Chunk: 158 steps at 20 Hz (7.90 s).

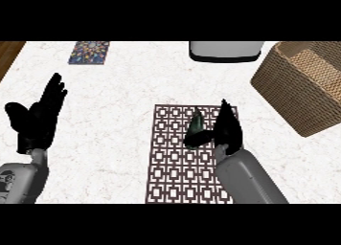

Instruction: Pick the eggplant from the placemat and place it in the basket

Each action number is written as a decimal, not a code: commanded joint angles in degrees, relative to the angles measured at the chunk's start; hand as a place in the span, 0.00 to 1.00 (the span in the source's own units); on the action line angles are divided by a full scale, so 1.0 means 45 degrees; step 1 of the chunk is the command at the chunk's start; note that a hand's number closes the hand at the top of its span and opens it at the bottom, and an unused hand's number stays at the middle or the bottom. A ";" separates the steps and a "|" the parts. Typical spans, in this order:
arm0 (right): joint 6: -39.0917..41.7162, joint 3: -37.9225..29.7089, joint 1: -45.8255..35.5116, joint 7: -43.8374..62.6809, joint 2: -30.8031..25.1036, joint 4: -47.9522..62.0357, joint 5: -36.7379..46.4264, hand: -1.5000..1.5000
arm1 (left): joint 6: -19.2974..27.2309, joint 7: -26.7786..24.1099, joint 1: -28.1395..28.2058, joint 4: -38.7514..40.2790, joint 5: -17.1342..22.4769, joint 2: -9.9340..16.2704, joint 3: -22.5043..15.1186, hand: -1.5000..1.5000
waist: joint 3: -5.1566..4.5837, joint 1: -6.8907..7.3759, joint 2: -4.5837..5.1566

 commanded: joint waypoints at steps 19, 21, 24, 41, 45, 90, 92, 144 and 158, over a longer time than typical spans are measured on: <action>-0.1621 0.0437 -0.1446 0.0298 0.0087 0.3924 -0.1564 0.00 | -0.0893 0.0453 -0.0193 -0.0385 -0.0373 -0.0238 0.0770 0.50 | 0.0005 0.0110 0.0017; -0.1118 -0.0264 -0.1051 0.0137 0.0087 0.3293 -0.1045 0.00 | -0.0411 -0.0002 0.0213 -0.0381 -0.0808 -0.0744 0.0618 0.50 | 0.0001 0.0013 -0.0003; -0.2044 0.0606 -0.1805 -0.0060 0.0087 0.4767 -0.2177 0.00 | -0.0778 0.1063 0.0173 -0.1359 -0.0622 -0.0336 0.0768 0.50 | 0.0007 0.0161 0.0015; -0.1891 0.3043 -0.0957 -0.1459 0.0066 0.3997 -0.4772 1.00 | -0.0452 0.0038 -0.0147 -0.0094 -0.1310 -0.1252 0.0756 0.50 | 0.0002 0.0038 0.0011; -0.2524 0.2451 -0.1541 -0.2829 0.0061 0.5744 -0.5448 1.00 | -0.0018 0.0510 0.0481 -0.1295 -0.1836 -0.1826 -0.0055 0.50 | 0.0019 0.0296 0.0072; -0.8163 -0.2535 -1.0901 -0.7312 -0.3199 1.0750 -0.3841 1.00 | -0.1212 0.0415 0.0480 -0.1090 -0.1243 -0.1140 0.1209 0.50 | -0.0005 0.0201 0.0056; -0.7799 -0.2714 -1.1111 -0.7580 -0.3652 1.1309 -0.3781 1.00 | -0.1392 0.0270 0.0030 -0.0544 -0.1306 -0.0988 0.1260 0.50 | -0.0005 0.0235 0.0111; -0.1628 0.0275 -1.0579 -0.8448 -0.7781 1.5677 0.0986 1.00 | -0.1564 0.0053 -0.0373 -0.0197 -0.1639 -0.1522 0.1197 0.50 | 0.0019 0.0794 0.0355; -0.1131 -0.0318 -0.9079 -0.9260 -0.8007 1.5649 0.0513 1.00 | -0.1922 0.0063 -0.0181 -0.0361 -0.1434 -0.1210 0.1488 0.50 | 0.0041 0.0791 0.0343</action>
